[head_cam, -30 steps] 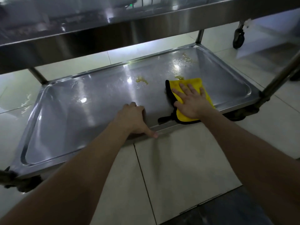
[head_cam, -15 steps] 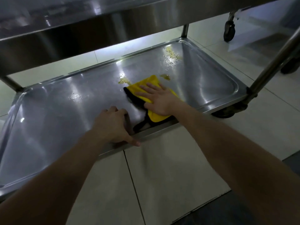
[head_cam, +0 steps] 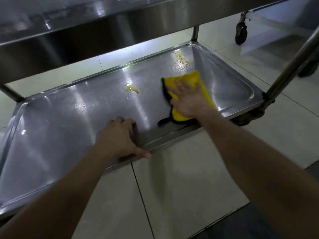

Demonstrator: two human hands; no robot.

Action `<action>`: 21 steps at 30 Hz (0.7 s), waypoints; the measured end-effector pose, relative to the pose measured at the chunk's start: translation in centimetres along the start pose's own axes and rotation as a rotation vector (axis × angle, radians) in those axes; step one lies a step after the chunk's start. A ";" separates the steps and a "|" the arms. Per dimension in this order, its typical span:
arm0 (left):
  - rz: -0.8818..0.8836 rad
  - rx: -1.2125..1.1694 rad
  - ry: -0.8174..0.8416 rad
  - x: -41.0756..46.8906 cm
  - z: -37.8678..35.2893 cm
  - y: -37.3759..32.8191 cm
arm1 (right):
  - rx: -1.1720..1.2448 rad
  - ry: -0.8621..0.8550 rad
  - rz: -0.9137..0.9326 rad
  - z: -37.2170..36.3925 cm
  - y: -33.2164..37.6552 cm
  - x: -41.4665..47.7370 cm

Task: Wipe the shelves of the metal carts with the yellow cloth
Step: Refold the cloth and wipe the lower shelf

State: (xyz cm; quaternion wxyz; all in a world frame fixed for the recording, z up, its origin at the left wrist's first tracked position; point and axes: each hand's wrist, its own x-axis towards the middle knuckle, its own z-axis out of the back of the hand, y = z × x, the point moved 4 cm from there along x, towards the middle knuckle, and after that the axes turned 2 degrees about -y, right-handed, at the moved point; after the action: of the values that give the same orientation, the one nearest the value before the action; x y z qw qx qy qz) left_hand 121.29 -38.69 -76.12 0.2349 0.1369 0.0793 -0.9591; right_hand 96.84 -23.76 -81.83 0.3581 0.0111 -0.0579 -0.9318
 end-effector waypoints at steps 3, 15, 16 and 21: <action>-0.001 0.010 -0.002 0.0 -0.1 0.3 | -0.017 0.051 0.288 -0.9 10.8 0.1; -0.021 0.031 0.000 0.6 -0.1 0.5 | 0.050 0.025 0.148 1.2 -1.6 1.8; -0.021 0.035 0.000 0.7 -0.1 0.5 | 0.054 0.016 0.063 1.5 -5.5 1.5; -0.033 0.027 -0.024 0.8 -0.4 -0.2 | 0.071 0.010 -0.236 2.0 -17.3 -1.7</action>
State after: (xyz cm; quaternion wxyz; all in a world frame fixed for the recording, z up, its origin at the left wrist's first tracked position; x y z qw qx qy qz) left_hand 120.66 -38.79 -76.70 0.2179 0.1270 0.0659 -0.9654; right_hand 86.47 -9.71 -81.91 0.2456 0.0351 -0.0876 -0.9648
